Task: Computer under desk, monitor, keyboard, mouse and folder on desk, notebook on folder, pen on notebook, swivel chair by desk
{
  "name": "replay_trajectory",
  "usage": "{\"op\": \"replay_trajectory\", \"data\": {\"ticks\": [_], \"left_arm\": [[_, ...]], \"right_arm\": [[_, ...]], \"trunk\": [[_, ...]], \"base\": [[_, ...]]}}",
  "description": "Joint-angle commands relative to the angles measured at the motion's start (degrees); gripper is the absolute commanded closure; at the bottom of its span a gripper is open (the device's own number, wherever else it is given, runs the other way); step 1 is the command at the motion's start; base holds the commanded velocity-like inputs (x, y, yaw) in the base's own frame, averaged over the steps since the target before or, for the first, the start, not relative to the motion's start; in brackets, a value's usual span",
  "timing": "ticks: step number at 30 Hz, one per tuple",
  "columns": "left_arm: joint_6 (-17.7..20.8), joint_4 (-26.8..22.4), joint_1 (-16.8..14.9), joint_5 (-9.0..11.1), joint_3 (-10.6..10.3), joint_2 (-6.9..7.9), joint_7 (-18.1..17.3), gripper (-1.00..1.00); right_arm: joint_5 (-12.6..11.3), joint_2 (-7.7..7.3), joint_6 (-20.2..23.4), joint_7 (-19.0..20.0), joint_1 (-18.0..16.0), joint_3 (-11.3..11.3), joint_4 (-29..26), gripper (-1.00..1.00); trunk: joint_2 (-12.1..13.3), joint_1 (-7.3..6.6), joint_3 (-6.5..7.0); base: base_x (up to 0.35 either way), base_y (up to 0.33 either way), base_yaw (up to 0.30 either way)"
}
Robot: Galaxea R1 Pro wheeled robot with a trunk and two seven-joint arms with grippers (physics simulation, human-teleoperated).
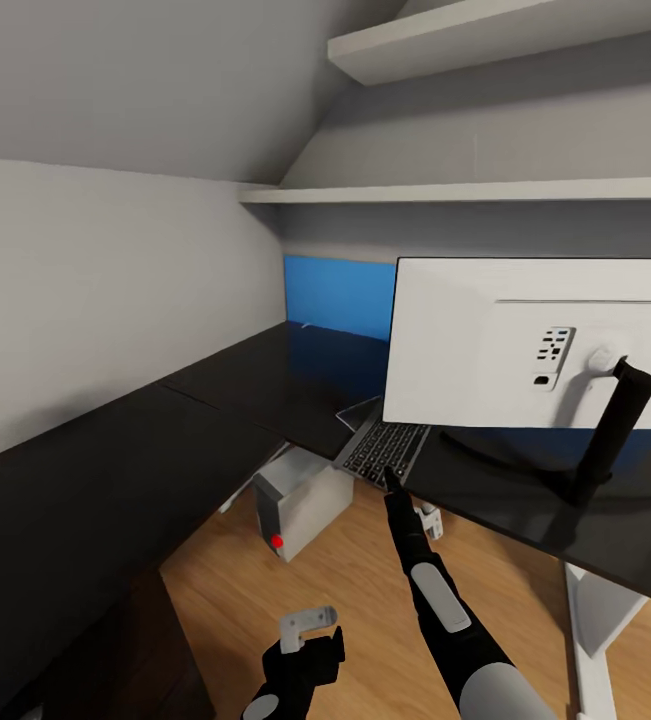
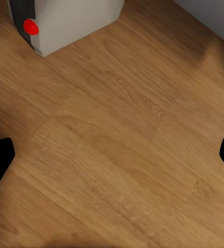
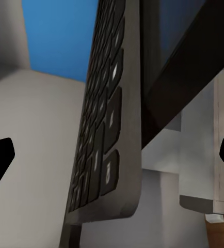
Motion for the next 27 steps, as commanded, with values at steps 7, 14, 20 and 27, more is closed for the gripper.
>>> {"op": "replay_trajectory", "data": {"ticks": [7,14,20,27], "left_arm": [[0.2,-0.1,0.0,0.4,-0.1,0.02,0.4,-1.0],[0.2,-0.1,0.0,0.4,-0.1,0.02,0.4,-1.0],[0.2,-0.1,0.0,0.3,0.0,0.02,0.4,-1.0],[0.2,-0.1,0.0,0.3,0.0,0.02,0.3,-1.0]], "right_arm": [[-0.6,0.06,-0.2,-0.5,0.0,0.3,0.2,-1.0],[-0.5,0.14,-0.2,-0.7,0.0,0.4,0.2,-1.0],[-0.4,0.25,0.8,-0.7,0.0,0.6,0.2,-1.0],[-0.4,0.26,1.5,-0.7,0.0,0.6,0.1,-1.0]], "trunk": [[0.0,0.0,-0.05],[0.0,0.0,-0.05],[0.0,0.0,-0.05],[0.0,0.0,-0.05]], "base": [[0.008,0.0,0.0],[0.0,0.0,0.0],[0.0,0.0,0.0],[0.0,0.0,0.0]]}}
